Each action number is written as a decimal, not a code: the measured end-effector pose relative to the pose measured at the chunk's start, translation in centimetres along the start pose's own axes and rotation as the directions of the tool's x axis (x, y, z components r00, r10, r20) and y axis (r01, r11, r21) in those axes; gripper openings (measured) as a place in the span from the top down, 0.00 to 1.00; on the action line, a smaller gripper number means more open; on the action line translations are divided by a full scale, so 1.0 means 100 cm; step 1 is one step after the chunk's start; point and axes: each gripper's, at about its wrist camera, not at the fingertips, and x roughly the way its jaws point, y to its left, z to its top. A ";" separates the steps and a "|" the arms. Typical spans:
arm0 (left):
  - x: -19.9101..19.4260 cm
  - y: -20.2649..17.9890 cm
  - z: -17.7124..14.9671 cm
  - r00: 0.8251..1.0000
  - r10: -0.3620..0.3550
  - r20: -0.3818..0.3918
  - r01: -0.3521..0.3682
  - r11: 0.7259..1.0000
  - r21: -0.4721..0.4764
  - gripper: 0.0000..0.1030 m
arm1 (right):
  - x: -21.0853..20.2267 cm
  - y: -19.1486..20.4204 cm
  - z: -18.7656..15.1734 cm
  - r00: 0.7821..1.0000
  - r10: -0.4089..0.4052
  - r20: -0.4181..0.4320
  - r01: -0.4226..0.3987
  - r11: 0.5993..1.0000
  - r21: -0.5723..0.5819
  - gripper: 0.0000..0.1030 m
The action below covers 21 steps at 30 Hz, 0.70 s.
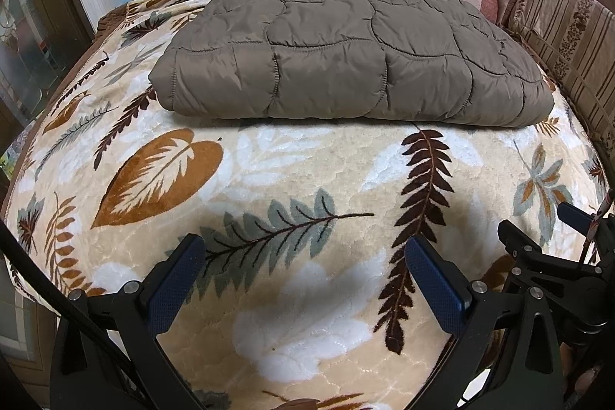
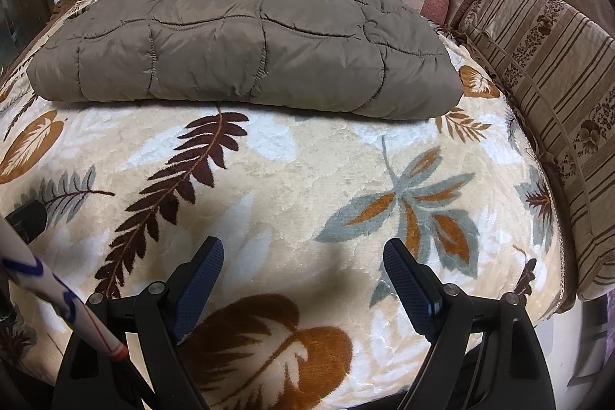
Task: Fold large clothes
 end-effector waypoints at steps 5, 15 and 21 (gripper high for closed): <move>0.000 0.000 0.000 1.000 -0.001 0.000 0.001 1.000 -0.001 0.00 | 0.000 0.000 0.000 1.000 0.002 -0.002 -0.002 1.000 0.001 0.14; 0.001 0.001 0.000 1.000 -0.002 -0.002 0.002 1.000 -0.003 0.00 | 0.000 0.000 -0.001 1.000 0.008 0.003 -0.008 1.000 0.003 0.14; 0.002 0.001 -0.001 1.000 -0.001 -0.003 0.001 1.000 -0.004 0.00 | -0.001 0.000 -0.001 1.000 0.014 0.001 -0.014 1.000 0.007 0.14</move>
